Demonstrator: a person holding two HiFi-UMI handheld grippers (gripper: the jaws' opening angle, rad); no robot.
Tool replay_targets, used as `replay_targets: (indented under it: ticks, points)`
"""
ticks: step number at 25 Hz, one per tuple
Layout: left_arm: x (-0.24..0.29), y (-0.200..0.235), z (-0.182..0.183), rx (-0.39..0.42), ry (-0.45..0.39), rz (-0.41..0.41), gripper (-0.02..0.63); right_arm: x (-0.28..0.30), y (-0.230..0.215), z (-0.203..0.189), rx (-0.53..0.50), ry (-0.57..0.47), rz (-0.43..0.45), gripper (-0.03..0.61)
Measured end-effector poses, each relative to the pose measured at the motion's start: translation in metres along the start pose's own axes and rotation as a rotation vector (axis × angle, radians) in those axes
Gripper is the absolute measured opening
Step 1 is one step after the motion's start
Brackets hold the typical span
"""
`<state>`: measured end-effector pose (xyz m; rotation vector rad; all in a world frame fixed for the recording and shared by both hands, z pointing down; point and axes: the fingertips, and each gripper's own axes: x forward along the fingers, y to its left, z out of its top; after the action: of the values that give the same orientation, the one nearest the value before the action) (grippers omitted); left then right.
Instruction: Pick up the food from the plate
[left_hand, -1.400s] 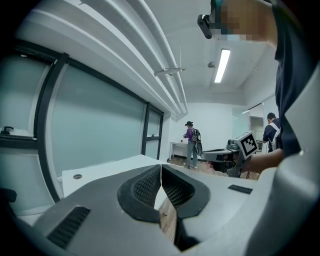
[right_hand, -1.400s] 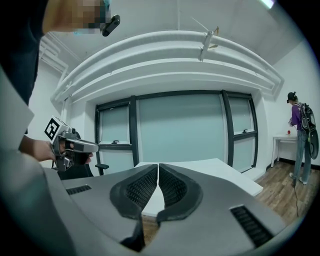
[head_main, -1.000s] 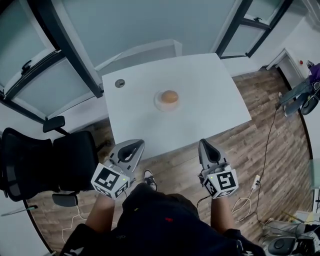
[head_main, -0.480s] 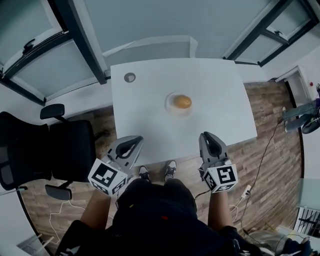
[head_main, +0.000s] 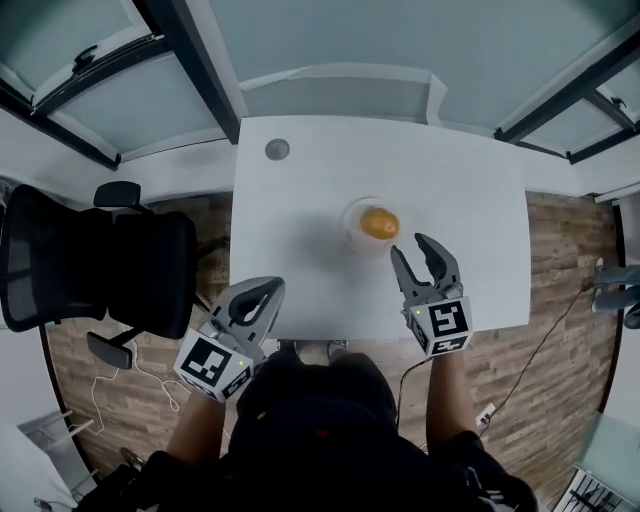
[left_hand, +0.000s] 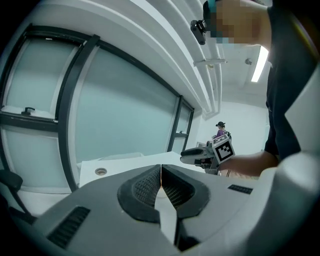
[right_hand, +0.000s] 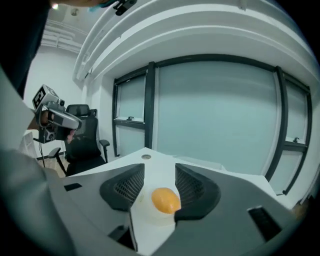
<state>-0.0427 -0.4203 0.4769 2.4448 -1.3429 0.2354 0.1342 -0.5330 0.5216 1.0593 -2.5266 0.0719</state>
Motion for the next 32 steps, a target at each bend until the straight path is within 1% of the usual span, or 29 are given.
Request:
replay_targets:
  ticks: [3, 5, 7, 9, 13, 15, 18, 20, 22, 27, 30, 32]
  points:
    - [0.018, 0.004, -0.009, -0.021, 0.030, 0.051, 0.023, 0.041, -0.012, -0.032, -0.063, 0.084, 0.085, 0.256]
    - [0.023, 0.005, -0.017, -0.038, 0.060, 0.086, 0.023, 0.066, -0.011, -0.059, -0.095, 0.160, 0.160, 0.311]
    - [0.025, 0.008, -0.025, -0.058, 0.090, 0.117, 0.023, 0.087, -0.009, -0.084, -0.126, 0.229, 0.224, 0.348]
    - [0.026, 0.012, -0.032, -0.073, 0.108, 0.143, 0.023, 0.104, -0.010, -0.103, -0.166, 0.280, 0.260, 0.359]
    - [0.022, 0.021, -0.042, -0.096, 0.118, 0.187, 0.023, 0.130, -0.006, -0.132, -0.238, 0.365, 0.341, 0.368]
    - [0.019, 0.023, -0.048, -0.103, 0.126, 0.200, 0.023, 0.140, -0.006, -0.144, -0.270, 0.393, 0.365, 0.373]
    - [0.012, 0.024, -0.054, -0.118, 0.132, 0.215, 0.023, 0.147, -0.006, -0.155, -0.287, 0.423, 0.380, 0.373]
    - [0.007, 0.026, -0.054, -0.123, 0.125, 0.224, 0.023, 0.148, -0.005, -0.153, -0.295, 0.419, 0.373, 0.371]
    - [0.003, 0.029, -0.049, -0.121, 0.106, 0.222, 0.023, 0.145, -0.002, -0.142, -0.285, 0.387, 0.357, 0.371]
    - [-0.004, 0.025, -0.027, -0.088, 0.055, 0.184, 0.023, 0.115, 0.010, -0.087, -0.235, 0.262, 0.309, 0.371]
    - [-0.008, 0.018, -0.007, -0.056, 0.020, 0.142, 0.023, 0.089, 0.019, -0.054, -0.213, 0.191, 0.275, 0.371]
    - [-0.012, 0.013, 0.005, -0.034, -0.001, 0.109, 0.023, 0.070, 0.027, -0.036, -0.178, 0.149, 0.257, 0.371]
